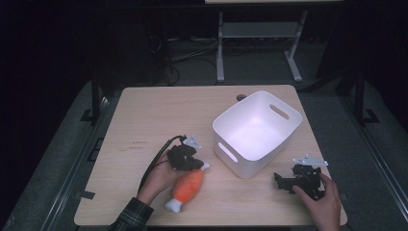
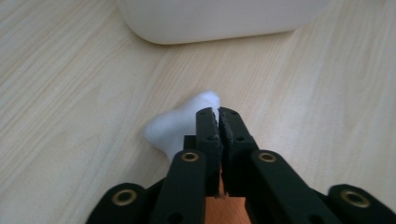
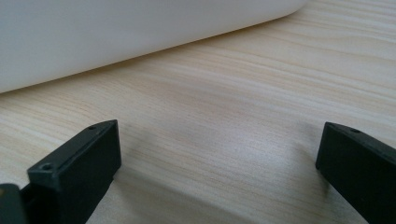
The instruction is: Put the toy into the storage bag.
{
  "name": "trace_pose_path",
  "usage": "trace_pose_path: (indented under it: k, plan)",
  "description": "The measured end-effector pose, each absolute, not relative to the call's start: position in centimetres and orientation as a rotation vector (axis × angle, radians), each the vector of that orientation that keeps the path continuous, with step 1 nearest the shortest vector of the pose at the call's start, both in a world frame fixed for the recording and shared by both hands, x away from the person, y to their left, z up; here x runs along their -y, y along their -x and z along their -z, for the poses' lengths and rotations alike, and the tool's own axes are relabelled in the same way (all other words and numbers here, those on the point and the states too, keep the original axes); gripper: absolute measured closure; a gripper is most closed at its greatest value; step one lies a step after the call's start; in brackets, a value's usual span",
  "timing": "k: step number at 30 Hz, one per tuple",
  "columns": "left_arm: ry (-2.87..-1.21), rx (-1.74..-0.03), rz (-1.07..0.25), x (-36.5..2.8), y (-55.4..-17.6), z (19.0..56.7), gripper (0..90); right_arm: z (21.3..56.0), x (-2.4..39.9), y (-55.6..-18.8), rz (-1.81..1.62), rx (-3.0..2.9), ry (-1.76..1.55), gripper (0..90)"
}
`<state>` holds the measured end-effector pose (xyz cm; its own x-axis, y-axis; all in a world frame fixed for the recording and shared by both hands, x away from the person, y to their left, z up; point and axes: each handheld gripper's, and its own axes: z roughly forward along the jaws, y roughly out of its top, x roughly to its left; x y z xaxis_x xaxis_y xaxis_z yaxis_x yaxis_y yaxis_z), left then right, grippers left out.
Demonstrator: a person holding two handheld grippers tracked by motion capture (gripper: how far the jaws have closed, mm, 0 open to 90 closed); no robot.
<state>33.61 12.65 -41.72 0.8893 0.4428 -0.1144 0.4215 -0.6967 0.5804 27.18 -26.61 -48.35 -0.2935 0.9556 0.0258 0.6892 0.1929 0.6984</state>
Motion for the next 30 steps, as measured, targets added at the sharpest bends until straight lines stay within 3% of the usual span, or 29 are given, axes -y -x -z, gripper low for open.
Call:
trace_pose_path:
  k: [3,8,14,21,30]
  plan:
    - [-2.363,-0.657,-0.042,-13.8,-33.1,41.2,77.3,48.3,26.6,-27.2,-0.861,-2.058,-1.538,0.0]
    - [-2.242,-0.742,-0.016,-15.9,-32.3,40.6,52.2,48.3,26.6,-27.2,-0.861,-2.058,-1.537,0.0]
    - [-2.157,-0.795,-0.006,-18.0,-31.0,40.8,29.2,48.3,26.6,-27.2,-0.861,-2.058,-1.537,0.0]
    - [-2.125,-0.831,-0.032,-20.2,-29.5,42.1,18.6,48.3,26.6,-27.2,-0.861,-2.058,-1.538,0.0]
    - [-2.097,-0.814,-0.043,-20.0,-29.0,43.1,15.9,48.3,26.6,-27.2,-0.861,-2.058,-1.537,0.0]
